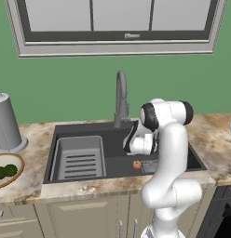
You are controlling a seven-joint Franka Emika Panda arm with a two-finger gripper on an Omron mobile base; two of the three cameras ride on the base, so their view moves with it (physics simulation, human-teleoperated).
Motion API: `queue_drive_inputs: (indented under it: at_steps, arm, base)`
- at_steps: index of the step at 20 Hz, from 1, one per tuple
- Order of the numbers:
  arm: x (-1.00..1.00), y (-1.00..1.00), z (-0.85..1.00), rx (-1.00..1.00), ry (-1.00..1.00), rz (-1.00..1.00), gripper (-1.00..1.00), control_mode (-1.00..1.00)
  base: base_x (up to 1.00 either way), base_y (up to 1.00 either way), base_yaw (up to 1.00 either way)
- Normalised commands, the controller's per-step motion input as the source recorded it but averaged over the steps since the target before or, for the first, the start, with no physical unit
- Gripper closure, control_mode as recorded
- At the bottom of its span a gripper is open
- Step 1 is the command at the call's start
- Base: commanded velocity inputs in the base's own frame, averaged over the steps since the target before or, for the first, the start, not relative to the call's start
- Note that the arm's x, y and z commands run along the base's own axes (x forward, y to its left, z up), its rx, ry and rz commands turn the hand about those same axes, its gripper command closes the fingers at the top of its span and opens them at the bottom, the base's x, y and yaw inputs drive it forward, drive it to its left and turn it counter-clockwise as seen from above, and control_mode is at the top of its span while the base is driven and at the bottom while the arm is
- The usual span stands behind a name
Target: Pick the limes from the cabinet and place them in one bowl. Pick the peach from the sink and place it in the other bowl.
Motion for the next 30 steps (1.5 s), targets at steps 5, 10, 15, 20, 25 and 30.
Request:
queue_drive_inputs:
  at_steps: [5,10,15,20,25,30]
  arm:
    - [0.23,0.03,-0.27,0.00,-0.05,-0.02,-1.00,-1.00]
    - [-0.01,0.00,-0.16,0.00,0.01,-0.09,-1.00,-1.00]
    - [-0.09,0.10,-0.13,0.00,0.00,-0.07,-1.00,-1.00]
    - [0.00,0.18,-0.08,0.00,0.00,-0.06,-1.00,-1.00]
    - [0.01,0.09,-0.10,0.00,0.00,-0.04,-1.00,-1.00]
    - [0.27,0.02,-0.14,0.00,0.00,0.00,-1.00,-1.00]
  base:
    - [0.00,0.00,0.00]
    - [0.00,0.00,0.00]
    - [0.00,0.00,0.00]
    - [0.00,0.00,0.00]
    - [0.00,0.00,0.00]
    - [0.00,0.00,0.00]
